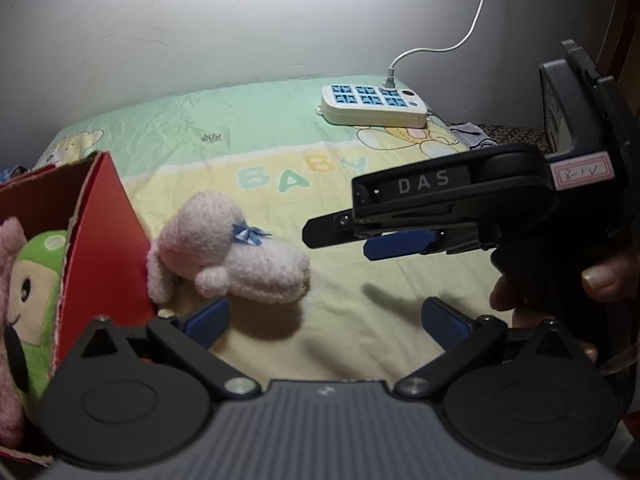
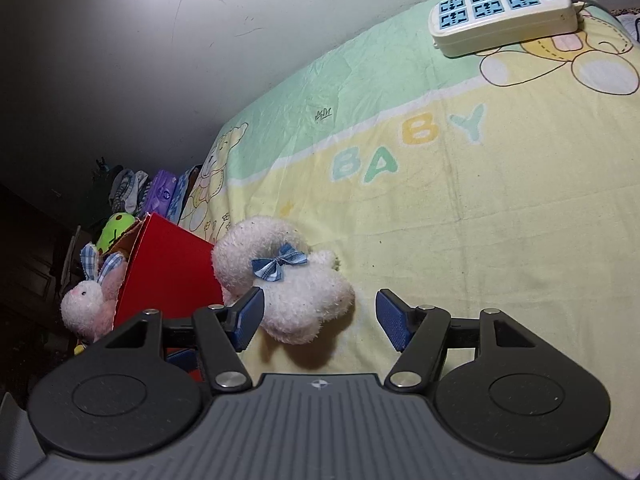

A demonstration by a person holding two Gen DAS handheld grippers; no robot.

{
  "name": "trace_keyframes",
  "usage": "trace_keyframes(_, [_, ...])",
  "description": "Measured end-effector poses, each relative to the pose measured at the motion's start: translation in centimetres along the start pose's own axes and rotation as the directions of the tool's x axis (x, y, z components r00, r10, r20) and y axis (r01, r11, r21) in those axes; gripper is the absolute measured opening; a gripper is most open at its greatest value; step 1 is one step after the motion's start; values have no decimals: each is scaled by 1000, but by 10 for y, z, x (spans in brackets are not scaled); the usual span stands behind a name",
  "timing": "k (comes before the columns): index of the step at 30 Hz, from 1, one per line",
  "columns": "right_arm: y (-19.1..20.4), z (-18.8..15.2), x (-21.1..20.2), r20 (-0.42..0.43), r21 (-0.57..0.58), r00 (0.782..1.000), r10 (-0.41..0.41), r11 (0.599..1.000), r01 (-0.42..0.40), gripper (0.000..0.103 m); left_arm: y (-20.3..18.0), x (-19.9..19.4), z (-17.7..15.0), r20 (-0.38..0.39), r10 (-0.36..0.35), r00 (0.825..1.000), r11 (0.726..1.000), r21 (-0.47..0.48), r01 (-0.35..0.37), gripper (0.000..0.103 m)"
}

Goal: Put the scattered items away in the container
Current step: 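Reach the right gripper to the bow-tied bunny lying on the bed, then close the right gripper on the bow-tied bunny's body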

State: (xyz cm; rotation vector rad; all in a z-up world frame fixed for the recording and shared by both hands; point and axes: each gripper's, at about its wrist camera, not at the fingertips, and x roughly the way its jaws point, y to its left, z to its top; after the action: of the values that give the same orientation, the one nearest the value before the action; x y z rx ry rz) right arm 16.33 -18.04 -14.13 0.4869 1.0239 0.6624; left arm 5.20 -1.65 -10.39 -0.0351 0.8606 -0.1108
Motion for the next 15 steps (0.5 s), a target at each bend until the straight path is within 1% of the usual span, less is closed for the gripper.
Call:
trace_keyframes(2, [-1, 2, 8, -13, -12, 999, 31, 999, -31, 65, 6, 11, 0, -29, 2, 1000, 1000, -26, -3, 102])
trace_keyframes(6, [-7, 7, 23, -46, -7, 997, 68, 998, -68, 62, 19, 29, 0, -75, 20, 997, 997, -72, -26, 102])
trace_keyframes(10, [-9, 11, 35, -65, 0, 993, 102, 995, -102, 61, 28, 42, 5, -94, 28, 995, 993, -112, -39, 102])
trace_keyframes(12, [-10, 13, 40, -68, 10, 991, 117, 993, -116, 61, 29, 47, 7, -98, 30, 995, 992, -117, -42, 102])
trace_keyframes(15, [-12, 15, 47, -73, 19, 990, 117, 993, -116, 62, 30, 53, 10, -105, 40, 994, 993, -110, -52, 101])
